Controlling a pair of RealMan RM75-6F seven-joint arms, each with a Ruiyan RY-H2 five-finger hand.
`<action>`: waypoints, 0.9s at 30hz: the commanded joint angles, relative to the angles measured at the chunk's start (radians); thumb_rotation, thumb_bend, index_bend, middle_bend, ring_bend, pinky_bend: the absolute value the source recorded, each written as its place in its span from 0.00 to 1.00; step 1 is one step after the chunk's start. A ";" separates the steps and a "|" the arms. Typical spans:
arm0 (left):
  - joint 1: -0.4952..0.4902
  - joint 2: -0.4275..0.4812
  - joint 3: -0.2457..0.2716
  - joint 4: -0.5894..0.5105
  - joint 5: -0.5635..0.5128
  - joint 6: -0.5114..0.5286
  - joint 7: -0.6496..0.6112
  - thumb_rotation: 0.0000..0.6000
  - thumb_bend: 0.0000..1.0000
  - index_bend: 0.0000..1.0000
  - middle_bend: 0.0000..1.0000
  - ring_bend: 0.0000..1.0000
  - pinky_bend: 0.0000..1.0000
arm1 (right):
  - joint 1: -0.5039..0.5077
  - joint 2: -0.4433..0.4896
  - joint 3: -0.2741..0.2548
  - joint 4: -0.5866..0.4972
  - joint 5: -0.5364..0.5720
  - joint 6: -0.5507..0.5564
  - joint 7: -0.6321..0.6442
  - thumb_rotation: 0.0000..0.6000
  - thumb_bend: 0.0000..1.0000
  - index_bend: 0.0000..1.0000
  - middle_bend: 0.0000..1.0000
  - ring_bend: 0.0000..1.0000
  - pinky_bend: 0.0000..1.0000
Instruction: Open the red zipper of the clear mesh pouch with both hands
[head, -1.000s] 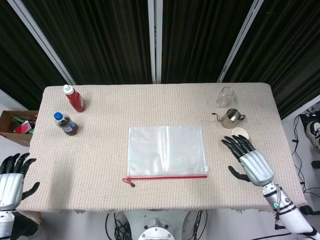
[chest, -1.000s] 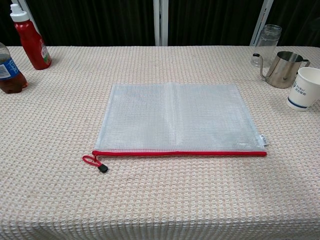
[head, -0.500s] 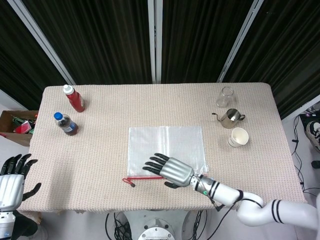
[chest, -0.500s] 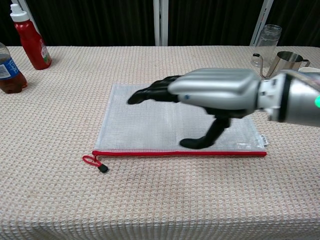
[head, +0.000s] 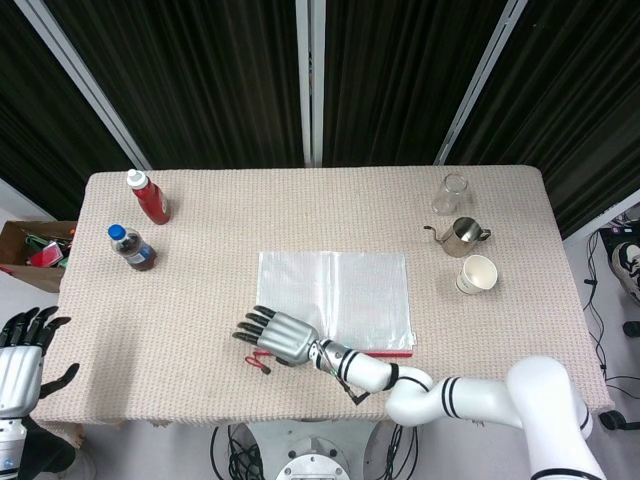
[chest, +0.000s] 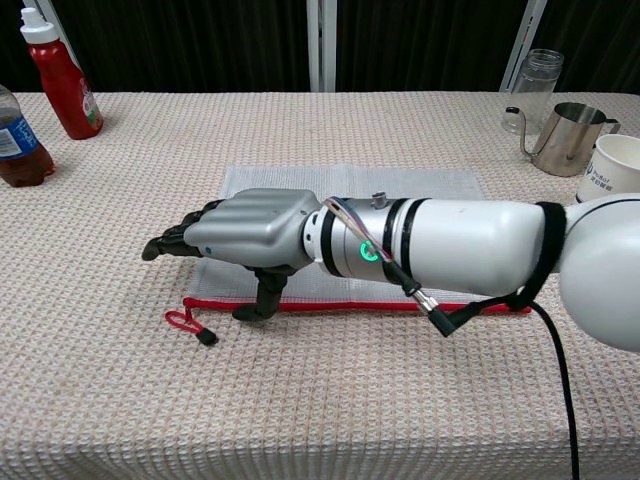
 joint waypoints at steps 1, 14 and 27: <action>-0.001 -0.006 -0.002 0.019 0.000 0.000 -0.020 1.00 0.16 0.26 0.14 0.10 0.13 | 0.028 -0.060 0.018 0.089 0.042 0.032 -0.044 1.00 0.27 0.01 0.05 0.00 0.00; 0.001 -0.028 -0.004 0.062 -0.006 -0.002 -0.060 1.00 0.16 0.26 0.14 0.10 0.14 | 0.067 -0.045 0.012 0.080 0.040 0.064 0.071 1.00 0.27 0.20 0.12 0.00 0.00; -0.003 -0.025 -0.005 0.063 -0.011 -0.013 -0.068 1.00 0.16 0.26 0.14 0.10 0.13 | 0.105 -0.105 -0.049 0.201 -0.029 0.112 0.140 1.00 0.30 0.36 0.15 0.00 0.00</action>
